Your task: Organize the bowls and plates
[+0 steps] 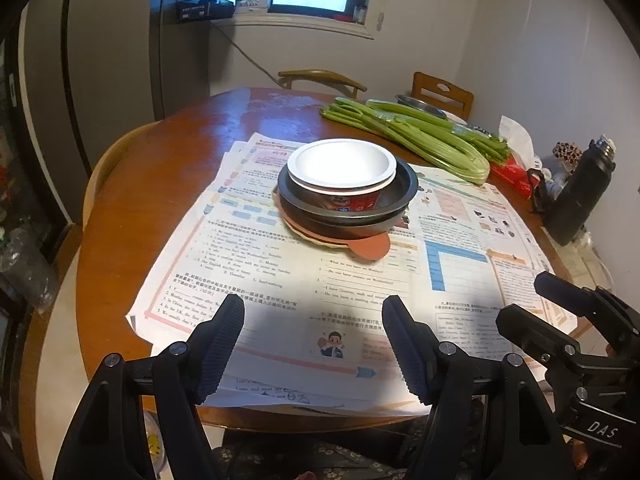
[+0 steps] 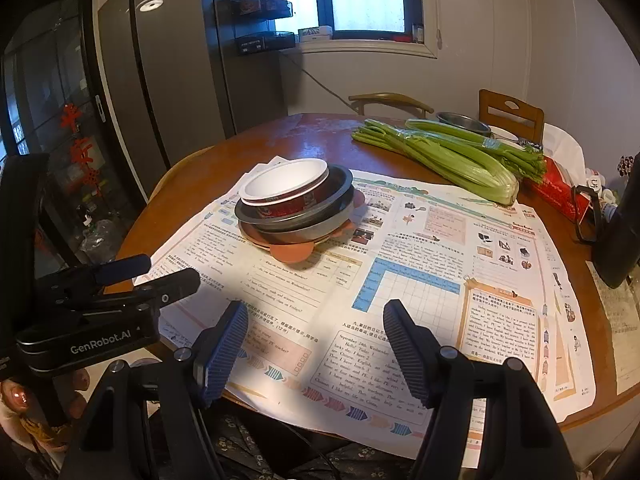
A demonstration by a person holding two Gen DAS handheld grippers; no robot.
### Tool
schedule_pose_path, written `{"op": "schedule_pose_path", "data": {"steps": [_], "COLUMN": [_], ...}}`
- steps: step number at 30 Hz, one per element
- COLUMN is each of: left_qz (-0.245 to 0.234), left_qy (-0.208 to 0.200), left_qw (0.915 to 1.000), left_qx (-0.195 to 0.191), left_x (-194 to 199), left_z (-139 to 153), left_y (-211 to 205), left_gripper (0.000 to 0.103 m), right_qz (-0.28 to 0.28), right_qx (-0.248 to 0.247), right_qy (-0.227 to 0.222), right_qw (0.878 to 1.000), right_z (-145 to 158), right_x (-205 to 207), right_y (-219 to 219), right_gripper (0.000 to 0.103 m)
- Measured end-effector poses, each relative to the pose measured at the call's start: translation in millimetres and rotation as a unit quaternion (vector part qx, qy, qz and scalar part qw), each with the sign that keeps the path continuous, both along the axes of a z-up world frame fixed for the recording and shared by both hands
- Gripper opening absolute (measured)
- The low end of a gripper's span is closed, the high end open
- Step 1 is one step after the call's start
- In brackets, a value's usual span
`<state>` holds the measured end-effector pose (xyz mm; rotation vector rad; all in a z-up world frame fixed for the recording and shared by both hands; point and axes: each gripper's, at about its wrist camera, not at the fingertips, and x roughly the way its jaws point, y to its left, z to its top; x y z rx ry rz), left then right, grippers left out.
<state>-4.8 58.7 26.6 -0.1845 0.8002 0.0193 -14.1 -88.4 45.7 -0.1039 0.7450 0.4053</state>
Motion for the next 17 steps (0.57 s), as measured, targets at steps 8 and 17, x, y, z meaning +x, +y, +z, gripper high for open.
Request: {"op": "schedule_pose_path", "data": {"steps": [8,17], "left_qz": [-0.002,-0.006], "left_qy": [0.003,-0.013], "left_qw": [1.0,0.9998], "left_qx": [0.007,-0.012], "left_x": [0,3], "left_z": [-1,1], "left_y": [-4,9], "left_gripper": [0.073,0.073], "right_qz": [0.001,-0.001], "right_qx": [0.002,0.009], "right_qy": [0.004,0.009], "right_qw": [1.0,1.0], "right_z": [-3,-8], "right_x": [2,9], "right_y": [-2,-4], "right_gripper": [0.07,0.07]}}
